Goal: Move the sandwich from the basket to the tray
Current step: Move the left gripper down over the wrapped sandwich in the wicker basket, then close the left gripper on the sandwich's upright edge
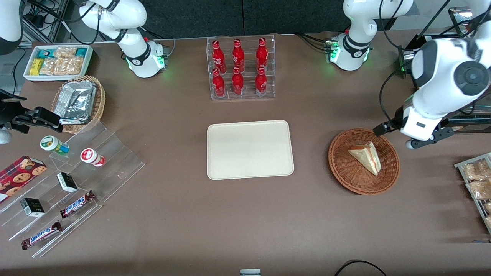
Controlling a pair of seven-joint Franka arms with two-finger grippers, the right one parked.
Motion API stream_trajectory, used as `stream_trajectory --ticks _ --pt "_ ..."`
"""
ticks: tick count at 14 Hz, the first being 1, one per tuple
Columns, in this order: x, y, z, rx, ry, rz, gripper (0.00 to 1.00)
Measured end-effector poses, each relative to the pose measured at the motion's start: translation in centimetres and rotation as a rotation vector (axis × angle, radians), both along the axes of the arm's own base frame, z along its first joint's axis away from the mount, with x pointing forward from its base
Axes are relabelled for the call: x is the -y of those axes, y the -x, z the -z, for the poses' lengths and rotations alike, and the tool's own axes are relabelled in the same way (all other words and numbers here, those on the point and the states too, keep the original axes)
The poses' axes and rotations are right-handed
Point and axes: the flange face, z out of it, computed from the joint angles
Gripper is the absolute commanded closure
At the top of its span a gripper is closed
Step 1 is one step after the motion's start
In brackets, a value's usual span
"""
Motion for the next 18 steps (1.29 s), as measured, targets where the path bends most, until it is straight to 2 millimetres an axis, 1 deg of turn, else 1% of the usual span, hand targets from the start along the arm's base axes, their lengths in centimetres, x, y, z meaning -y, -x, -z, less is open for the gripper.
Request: stream_trajectory --ticks 2,4,9,11,14,15,16,17,18 --pt "0.0 0.3 2.6 0.031 0.001 -0.089 0.0" --pt "0.0 0.1 4.8 0.048 0.004 -0.161 0.0" --pt "-0.2 -0.1 10.1 0.05 0.01 -0.226 0.0" --pt "-0.2 -0.3 11.9 0.055 0.014 -0.235 0.0" --pt "-0.4 -0.7 14.0 0.072 0.021 -0.257 0.0" --pt "-0.4 -0.8 14.8 0.076 0.023 -0.268 0.03" --pt "-0.4 -0.9 15.5 0.076 0.024 -0.275 0.26" --pt "-0.4 -0.9 16.1 0.074 0.025 -0.279 0.55" --pt "-0.4 -0.9 16.5 0.071 0.025 -0.285 0.8"
